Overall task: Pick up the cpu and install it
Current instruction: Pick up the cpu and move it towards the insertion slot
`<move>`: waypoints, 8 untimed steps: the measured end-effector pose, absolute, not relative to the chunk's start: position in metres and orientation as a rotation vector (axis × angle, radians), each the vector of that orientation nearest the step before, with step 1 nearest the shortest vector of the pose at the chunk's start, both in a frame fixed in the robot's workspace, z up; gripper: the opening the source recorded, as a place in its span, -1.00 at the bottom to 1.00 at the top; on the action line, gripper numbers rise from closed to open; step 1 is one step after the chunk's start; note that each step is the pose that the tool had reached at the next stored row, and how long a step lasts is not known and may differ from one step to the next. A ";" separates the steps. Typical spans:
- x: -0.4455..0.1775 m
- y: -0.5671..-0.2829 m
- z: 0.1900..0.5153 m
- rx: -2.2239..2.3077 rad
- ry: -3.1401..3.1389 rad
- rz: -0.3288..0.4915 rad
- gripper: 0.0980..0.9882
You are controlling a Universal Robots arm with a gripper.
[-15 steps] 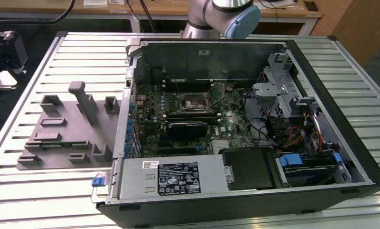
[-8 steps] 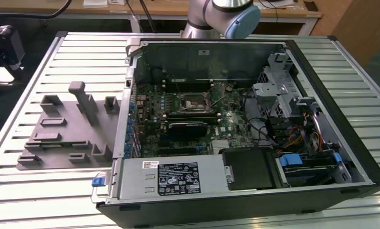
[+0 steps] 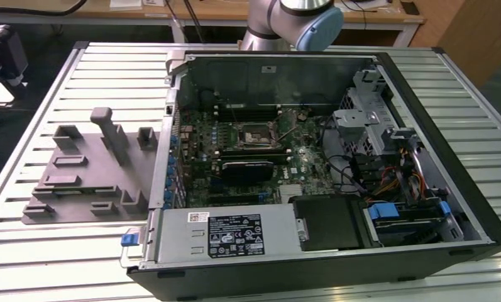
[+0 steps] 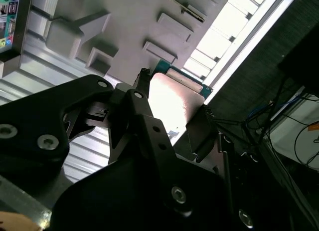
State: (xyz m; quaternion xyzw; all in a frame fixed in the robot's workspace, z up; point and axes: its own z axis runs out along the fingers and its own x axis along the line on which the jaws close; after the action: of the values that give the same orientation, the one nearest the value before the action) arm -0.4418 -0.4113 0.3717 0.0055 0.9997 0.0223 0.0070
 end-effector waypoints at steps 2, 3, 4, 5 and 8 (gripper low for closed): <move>-0.442 -0.411 0.374 0.017 3.127 0.070 0.00; -0.442 -0.411 0.376 0.017 3.127 0.070 0.00; -0.442 -0.411 0.377 0.017 3.127 0.070 0.00; -0.442 -0.411 0.378 0.017 3.127 0.070 0.00; -0.442 -0.411 0.381 0.017 3.127 0.071 0.00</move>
State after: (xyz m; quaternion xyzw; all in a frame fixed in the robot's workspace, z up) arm -0.4418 -0.4114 0.3813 0.0055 0.9997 0.0226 0.0070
